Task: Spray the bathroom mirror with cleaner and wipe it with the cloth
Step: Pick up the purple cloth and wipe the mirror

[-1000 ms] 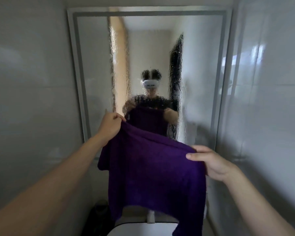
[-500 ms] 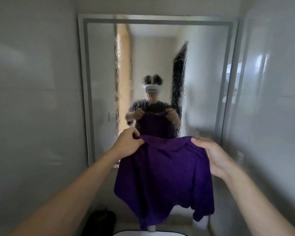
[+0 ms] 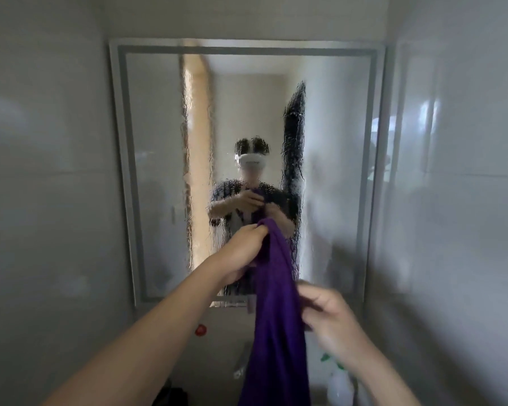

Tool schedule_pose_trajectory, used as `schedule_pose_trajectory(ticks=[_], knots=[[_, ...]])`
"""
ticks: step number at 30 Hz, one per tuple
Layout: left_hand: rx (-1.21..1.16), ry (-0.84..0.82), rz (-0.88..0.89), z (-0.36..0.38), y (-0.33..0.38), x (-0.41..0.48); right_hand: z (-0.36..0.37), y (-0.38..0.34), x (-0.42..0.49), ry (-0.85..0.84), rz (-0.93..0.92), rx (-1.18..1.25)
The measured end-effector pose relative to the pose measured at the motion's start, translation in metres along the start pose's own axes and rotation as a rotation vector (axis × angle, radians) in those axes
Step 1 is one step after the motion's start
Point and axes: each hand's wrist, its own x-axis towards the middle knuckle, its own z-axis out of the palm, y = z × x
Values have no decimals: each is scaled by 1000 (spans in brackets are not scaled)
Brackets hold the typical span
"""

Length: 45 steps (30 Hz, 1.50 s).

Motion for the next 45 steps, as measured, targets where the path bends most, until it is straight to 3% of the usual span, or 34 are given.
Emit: schedule_pose_trajectory(ticks=[3, 6, 9, 12, 17, 21, 24, 26, 30, 35, 39, 42, 45], knots=[[-142, -126, -53, 9, 5, 5, 17, 9, 5, 224, -312, -427], [-269, -209, -65, 16, 8, 13, 15, 19, 17, 248, -299, -823], [-320, -150, -63, 25, 12, 23, 4, 31, 37, 345, -347, -1154], [-283, -101, -27, 35, 25, 28, -11, 37, 59, 446, -391, -1279], [42, -17, 276, 52, 54, 46, -34, 27, 100, 599, -488, -1356], [-32, -110, 377, 55, 87, 64, -61, -2, 135, 683, -578, -1380], [-112, -276, 412, 49, 99, 76, -88, -27, 161, 736, -578, -1377], [-104, -272, 402, 46, 96, 85, -109, -39, 176, 757, -552, -1333], [301, 33, 425, 32, 74, 112, -153, -64, 209, 789, -496, -1263], [1182, 297, 506, -12, 82, 171, -198, -126, 274, 878, -493, -1214], [1387, 531, 577, -40, 136, 213, -223, -180, 335, 866, -506, -1177], [1459, 563, 496, -53, 176, 234, -234, -204, 381, 777, -464, -1142], [1511, 557, 453, -56, 178, 250, -236, -192, 415, 770, -425, -1287]])
